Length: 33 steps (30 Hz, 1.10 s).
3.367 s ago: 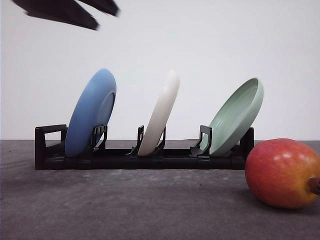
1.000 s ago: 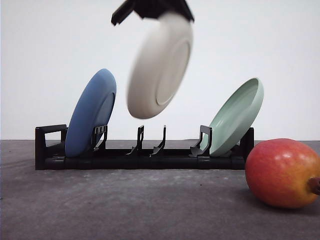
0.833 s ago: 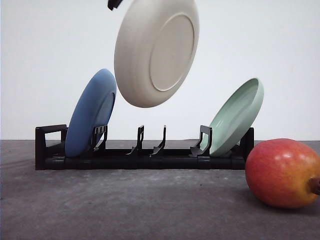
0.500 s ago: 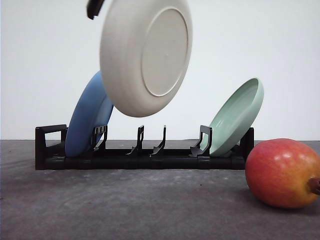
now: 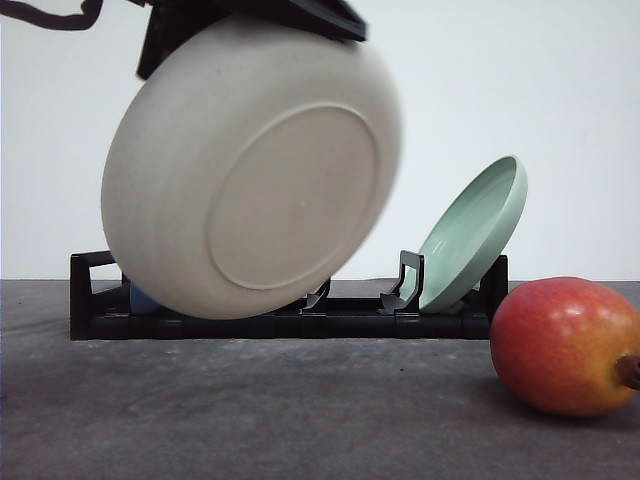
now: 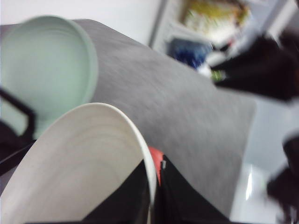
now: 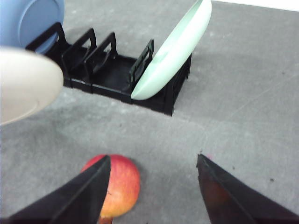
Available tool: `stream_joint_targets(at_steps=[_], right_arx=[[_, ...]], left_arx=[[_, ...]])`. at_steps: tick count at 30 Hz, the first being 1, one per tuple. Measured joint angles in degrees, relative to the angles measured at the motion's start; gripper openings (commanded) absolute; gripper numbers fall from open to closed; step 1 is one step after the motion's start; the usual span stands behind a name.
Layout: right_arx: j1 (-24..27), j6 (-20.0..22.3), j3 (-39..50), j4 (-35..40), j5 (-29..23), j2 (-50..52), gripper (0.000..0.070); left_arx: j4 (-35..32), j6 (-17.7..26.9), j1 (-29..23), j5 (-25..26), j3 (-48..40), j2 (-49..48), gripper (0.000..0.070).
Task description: Place pomegranate in white plate
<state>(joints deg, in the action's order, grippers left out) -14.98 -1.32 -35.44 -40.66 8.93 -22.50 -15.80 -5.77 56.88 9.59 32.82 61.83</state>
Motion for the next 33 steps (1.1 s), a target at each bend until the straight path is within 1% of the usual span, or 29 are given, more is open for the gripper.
stream_joint_targets(at_steps=[3,5,6,8,11,14,19,22,26,29,32,33], right_arx=[[0.00,-0.02,0.00,-0.77,0.00,0.00,0.0377],[0.00,-0.02,0.00,-0.85,0.00,0.00,0.0377],[0.00,0.00,0.00,-0.85,0.00,0.00,0.0377],[0.00,0.00,0.00,-0.88,0.00,0.00,0.0377],[0.00,0.00,0.00,-0.88,0.00,0.00,0.0377],[0.00,0.00,0.00,-0.88,0.00,0.00,0.0377],[0.00,-0.01,0.00,-0.88,0.00,0.00,0.0377],[0.00,-0.01,0.00,-0.88,0.00,0.00,0.0377],[0.00,0.00,0.00,-0.88,0.00,0.00,0.0377],[0.00,-0.02,0.00,-0.88,0.00,0.00,0.0377],[0.00,0.00,0.00,-0.88,0.00,0.00,0.0377],[0.00,0.00,0.00,-0.88,0.00,0.00,0.0377]], left_arx=[[0.74,9.88,2.76,-0.23,0.00,2.35,0.0010],[0.94,15.72,4.18,-2.33,0.00,4.59,0.0010],[1.14,17.84,4.78,-4.11,0.00,5.70,0.0010],[1.86,20.42,5.55,-7.60,0.00,7.52,0.0010],[4.11,22.54,6.02,-13.45,0.00,9.93,0.0010],[6.46,23.22,6.08,-17.05,0.00,11.57,0.0010],[6.84,23.66,6.20,-17.44,0.00,13.31,0.0010],[6.95,23.80,6.20,-18.64,0.00,15.52,0.0010],[7.11,23.57,6.21,-18.80,0.00,18.21,0.0014],[7.13,21.66,6.19,-18.80,0.00,19.04,0.0030],[7.31,18.26,6.19,-18.78,0.00,19.12,0.0039],[7.31,17.03,6.19,-18.77,0.00,19.12,0.0059]])
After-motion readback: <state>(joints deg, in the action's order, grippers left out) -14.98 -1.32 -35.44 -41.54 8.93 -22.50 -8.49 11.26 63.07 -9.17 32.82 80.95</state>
